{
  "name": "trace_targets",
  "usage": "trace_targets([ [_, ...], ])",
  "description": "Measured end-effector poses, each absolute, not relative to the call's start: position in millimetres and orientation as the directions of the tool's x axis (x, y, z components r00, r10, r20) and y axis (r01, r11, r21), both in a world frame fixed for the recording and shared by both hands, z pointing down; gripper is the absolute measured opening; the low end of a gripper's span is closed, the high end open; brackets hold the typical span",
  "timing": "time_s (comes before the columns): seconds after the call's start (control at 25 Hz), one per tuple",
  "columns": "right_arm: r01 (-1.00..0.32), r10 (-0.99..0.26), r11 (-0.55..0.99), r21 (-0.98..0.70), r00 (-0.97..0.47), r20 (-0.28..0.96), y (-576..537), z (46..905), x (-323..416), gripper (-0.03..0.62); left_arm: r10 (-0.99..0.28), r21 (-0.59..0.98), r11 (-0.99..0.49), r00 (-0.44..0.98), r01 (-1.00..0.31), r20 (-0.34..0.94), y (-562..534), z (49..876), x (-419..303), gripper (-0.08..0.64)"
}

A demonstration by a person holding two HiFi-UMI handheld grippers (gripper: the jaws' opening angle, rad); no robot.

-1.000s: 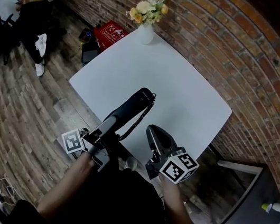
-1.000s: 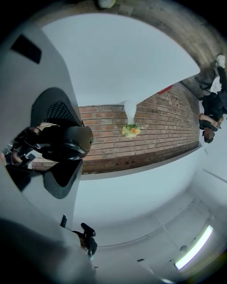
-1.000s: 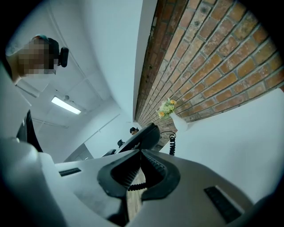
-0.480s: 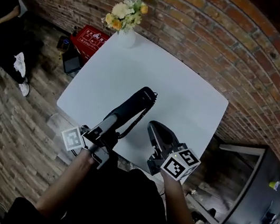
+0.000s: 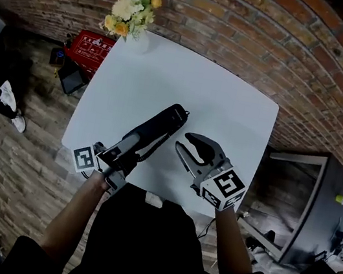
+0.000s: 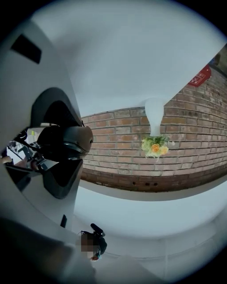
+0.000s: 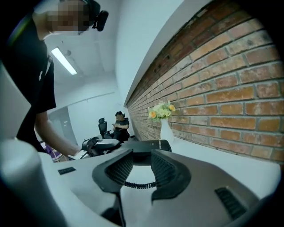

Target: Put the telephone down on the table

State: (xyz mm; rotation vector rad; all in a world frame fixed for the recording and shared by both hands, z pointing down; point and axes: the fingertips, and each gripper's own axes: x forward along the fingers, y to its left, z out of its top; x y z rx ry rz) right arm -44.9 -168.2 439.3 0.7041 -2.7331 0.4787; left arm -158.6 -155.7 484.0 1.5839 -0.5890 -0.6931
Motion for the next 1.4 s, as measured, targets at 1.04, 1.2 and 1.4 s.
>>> trace_targets([
  [1.04,-0.069,-0.186,0.981,0.181,-0.604,0.775,-192,560,-42,0.333,-0.115,0.997,-0.06,0.992,0.052,-0.059,-197,565,-118,0.236],
  [1.2,-0.038,-0.16,0.985,0.169,-0.571,0.805,-188,576,-39,0.331,-0.064,0.997,-0.059,0.996,0.055,-0.059,-196,570,-108,0.236],
  [1.4,0.008,-0.141,0.985,0.172,-0.537,0.832,-184,590,-39,0.33,-0.021,0.996,-0.059,0.998,0.065,-0.066,-196,571,-101,0.236],
])
